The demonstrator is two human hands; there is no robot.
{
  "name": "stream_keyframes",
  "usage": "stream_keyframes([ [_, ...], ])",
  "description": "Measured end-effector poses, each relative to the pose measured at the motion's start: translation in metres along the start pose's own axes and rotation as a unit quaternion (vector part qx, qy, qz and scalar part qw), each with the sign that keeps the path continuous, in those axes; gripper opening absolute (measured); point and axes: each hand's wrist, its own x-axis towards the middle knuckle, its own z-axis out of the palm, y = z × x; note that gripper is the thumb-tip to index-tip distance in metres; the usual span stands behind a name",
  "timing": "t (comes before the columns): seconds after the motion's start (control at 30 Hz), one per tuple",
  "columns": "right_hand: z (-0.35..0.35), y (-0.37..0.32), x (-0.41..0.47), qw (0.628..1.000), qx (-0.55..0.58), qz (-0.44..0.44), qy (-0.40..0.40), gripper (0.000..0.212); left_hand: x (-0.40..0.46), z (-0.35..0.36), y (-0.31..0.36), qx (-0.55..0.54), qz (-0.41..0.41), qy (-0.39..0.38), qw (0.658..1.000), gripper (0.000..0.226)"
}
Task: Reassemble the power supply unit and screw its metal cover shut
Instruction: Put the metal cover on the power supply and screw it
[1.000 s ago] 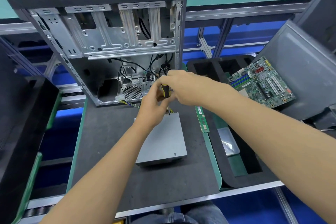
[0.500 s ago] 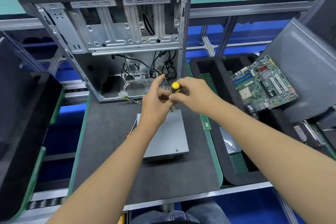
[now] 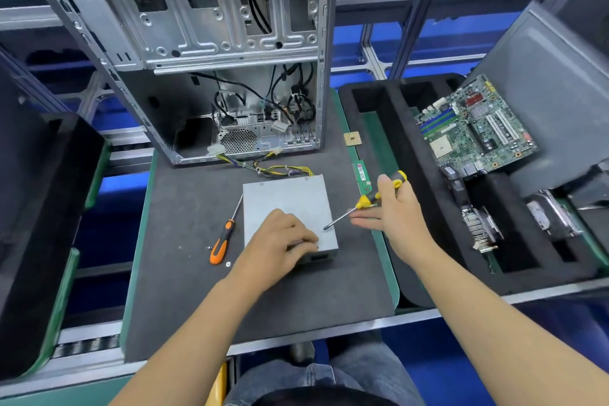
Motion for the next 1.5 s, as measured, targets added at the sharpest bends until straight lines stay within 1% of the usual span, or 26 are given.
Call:
stream_keyframes([
  [0.13, -0.002, 0.012, -0.009, 1.000, -0.001, -0.021, -0.004, 0.020, -0.001, -0.001, 0.002, 0.003, 0.006, 0.000, 1.000, 0.005],
  [0.23, -0.003, 0.021, -0.015, 0.999, -0.002, -0.037, 0.006, 0.019, -0.003, -0.001, 0.005, 0.023, 0.020, 0.005, 1.000, 0.004],
  [0.4, -0.003, 0.034, -0.024, 0.998, 0.011, -0.053, 0.021, 0.017, -0.002, -0.001, 0.009, 0.036, 0.016, 0.004, 0.999, 0.004],
  [0.57, -0.002, 0.036, -0.027, 0.997, 0.020, -0.063, 0.036, 0.018, -0.005, 0.000, 0.004, 0.035, 0.004, 0.001, 0.999, 0.008],
  [0.87, -0.002, 0.039, -0.030, 0.996, 0.007, -0.074, 0.042, 0.021, -0.004, -0.001, 0.005, 0.047, 0.024, -0.003, 0.999, 0.007],
  [1.0, -0.001, 0.037, -0.030, 0.996, 0.011, -0.083, 0.040, 0.020, -0.004, 0.000, 0.005, 0.074, 0.054, 0.002, 0.996, 0.006],
  [1.1, -0.001, 0.036, -0.030, 0.995, 0.017, -0.085, 0.042, 0.020, -0.006, 0.002, 0.003, 0.098, 0.096, 0.023, 0.990, 0.004],
  [1.23, -0.001, 0.035, -0.031, 0.995, 0.009, -0.094, 0.044, 0.021, -0.008, 0.006, 0.002, 0.131, 0.145, 0.052, 0.979, 0.018],
  [1.37, 0.000, 0.035, -0.033, 0.994, 0.000, -0.104, 0.046, 0.020, -0.012, 0.008, -0.001, 0.130, 0.134, 0.063, 0.980, 0.017],
  [1.5, 0.003, 0.031, -0.036, 0.990, -0.021, -0.131, 0.043, 0.015, -0.013, 0.010, -0.001, 0.111, 0.109, 0.060, 0.986, 0.007],
])
